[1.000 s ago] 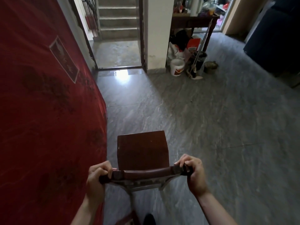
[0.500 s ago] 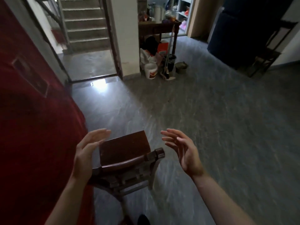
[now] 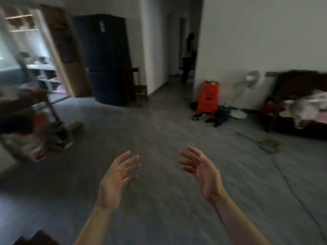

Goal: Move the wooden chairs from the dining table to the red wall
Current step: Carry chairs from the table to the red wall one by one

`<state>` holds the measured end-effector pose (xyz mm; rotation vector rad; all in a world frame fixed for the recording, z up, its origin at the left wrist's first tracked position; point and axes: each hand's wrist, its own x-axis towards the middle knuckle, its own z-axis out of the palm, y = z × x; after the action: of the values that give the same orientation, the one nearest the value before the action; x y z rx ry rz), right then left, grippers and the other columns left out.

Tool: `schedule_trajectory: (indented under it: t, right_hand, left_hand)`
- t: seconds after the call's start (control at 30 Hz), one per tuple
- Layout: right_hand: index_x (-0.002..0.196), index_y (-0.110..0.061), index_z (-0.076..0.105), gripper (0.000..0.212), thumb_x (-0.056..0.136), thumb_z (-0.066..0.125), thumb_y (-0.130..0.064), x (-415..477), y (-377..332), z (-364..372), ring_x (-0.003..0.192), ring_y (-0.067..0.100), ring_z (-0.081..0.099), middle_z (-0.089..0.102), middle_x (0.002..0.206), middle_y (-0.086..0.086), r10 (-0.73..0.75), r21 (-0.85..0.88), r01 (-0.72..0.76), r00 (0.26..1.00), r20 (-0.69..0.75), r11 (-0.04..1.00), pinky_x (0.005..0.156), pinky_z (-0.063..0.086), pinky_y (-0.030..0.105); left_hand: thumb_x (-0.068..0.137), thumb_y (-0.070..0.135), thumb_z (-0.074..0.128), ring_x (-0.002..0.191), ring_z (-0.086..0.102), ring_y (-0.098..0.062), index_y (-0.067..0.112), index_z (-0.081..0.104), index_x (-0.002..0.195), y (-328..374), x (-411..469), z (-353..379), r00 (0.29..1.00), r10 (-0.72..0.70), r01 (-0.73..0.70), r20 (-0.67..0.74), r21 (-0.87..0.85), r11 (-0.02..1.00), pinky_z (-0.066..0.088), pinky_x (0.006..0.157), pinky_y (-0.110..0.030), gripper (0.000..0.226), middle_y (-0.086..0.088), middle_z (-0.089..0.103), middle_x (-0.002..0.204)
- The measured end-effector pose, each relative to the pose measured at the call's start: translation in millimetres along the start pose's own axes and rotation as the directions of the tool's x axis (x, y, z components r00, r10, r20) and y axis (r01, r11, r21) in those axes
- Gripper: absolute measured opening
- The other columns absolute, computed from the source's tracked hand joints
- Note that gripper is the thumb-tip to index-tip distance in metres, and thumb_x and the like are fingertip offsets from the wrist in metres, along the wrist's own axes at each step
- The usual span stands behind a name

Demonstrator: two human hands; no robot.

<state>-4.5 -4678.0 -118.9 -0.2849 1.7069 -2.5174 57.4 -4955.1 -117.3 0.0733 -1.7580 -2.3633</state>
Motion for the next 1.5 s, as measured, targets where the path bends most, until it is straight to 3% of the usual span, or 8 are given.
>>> schedule_trajectory:
  t: [0.13,0.23,0.4,0.57,0.77,0.93,1.13,1.5]
  right_hand:
    - [0.140,-0.015,0.056,0.052,0.096,0.045,-0.040,-46,-86,-144,0.117,0.034,0.068,0.070,0.133,0.012,-0.148,-0.060,0.137,0.951,-0.273,0.989,0.097,0.051,0.045]
    - [0.137,-0.017,0.058,0.049,0.095,0.042,-0.038,-95,-142,-245,0.120,0.033,0.068,0.070,0.133,0.015,-0.258,-0.127,0.225,0.852,-0.456,0.966,0.104,0.045,0.052]
    - [0.141,-0.018,0.055,0.051,0.099,0.034,-0.037,-172,-220,-368,0.129,0.031,0.062,0.068,0.137,0.012,-0.398,-0.263,0.300,0.649,-0.648,0.917,0.107,0.043,0.051]
    - [0.143,-0.021,0.056,0.053,0.098,0.038,-0.042,-215,-264,-468,0.129,0.032,0.062,0.066,0.140,0.012,-0.447,-0.339,0.298,0.482,-0.753,0.892,0.102,0.045,0.049]
    - [0.143,-0.019,0.056,0.051,0.100,0.039,-0.039,-190,-308,-577,0.126,0.037,0.063,0.068,0.137,0.014,-0.473,-0.411,0.239,0.351,-0.808,0.880,0.105,0.043,0.054]
    - [0.148,-0.016,0.051,0.055,0.102,0.036,-0.041,-167,-350,-665,0.128,0.036,0.062,0.067,0.138,0.013,-0.514,-0.459,0.243,0.269,-0.815,0.855,0.100,0.047,0.048]
    - [0.145,-0.019,0.054,0.052,0.102,0.034,-0.042,-160,-378,-785,0.127,0.035,0.062,0.066,0.139,0.013,-0.529,-0.483,0.259,0.152,-0.835,0.836,0.106,0.043,0.053]
    - [0.145,-0.017,0.054,0.054,0.101,0.035,-0.043,-163,-457,-1078,0.126,0.033,0.064,0.068,0.137,0.013,-0.504,-0.484,0.293,-0.008,-0.864,0.825,0.106,0.044,0.051]
  left_hand:
    - [0.106,0.033,0.025,0.113,0.069,-0.032,0.020,0.058,0.138,-25,40,168,0.960,-0.093,0.113,0.266,-0.061,0.992,0.051,0.087,-0.045,0.048,-0.016,0.067,0.137]
    - [0.104,0.040,0.028,0.115,0.069,-0.030,0.023,0.058,0.138,-46,51,305,0.883,-0.139,0.181,0.448,-0.052,0.982,0.049,0.089,-0.046,0.049,-0.014,0.067,0.138]
    - [0.106,0.048,0.026,0.120,0.066,-0.031,0.024,0.055,0.143,-80,54,494,0.720,-0.168,0.257,0.673,-0.035,0.966,0.047,0.093,-0.048,0.053,-0.011,0.066,0.140]
    - [0.104,0.051,0.030,0.120,0.067,-0.029,0.028,0.059,0.139,-132,54,645,0.518,-0.168,0.341,0.839,-0.023,0.940,0.046,0.095,-0.050,0.051,-0.008,0.067,0.139]
    - [0.106,0.050,0.028,0.121,0.068,-0.030,0.029,0.057,0.141,-189,86,803,0.370,-0.190,0.427,0.909,0.015,0.904,0.049,0.091,-0.046,0.050,-0.006,0.068,0.138]
    - [0.103,0.052,0.032,0.124,0.066,-0.031,0.031,0.057,0.142,-220,117,933,0.269,-0.176,0.413,0.947,0.052,0.909,0.048,0.090,-0.046,0.051,-0.007,0.067,0.140]
    - [0.104,0.054,0.032,0.124,0.066,-0.031,0.030,0.056,0.144,-276,123,1078,0.130,-0.172,0.411,0.976,0.105,0.906,0.047,0.089,-0.046,0.053,-0.008,0.066,0.141]
    - [0.103,0.054,0.030,0.124,0.065,-0.031,0.030,0.057,0.143,-388,129,1389,0.028,-0.215,0.351,0.976,0.192,0.917,0.047,0.091,-0.044,0.054,-0.006,0.068,0.139]
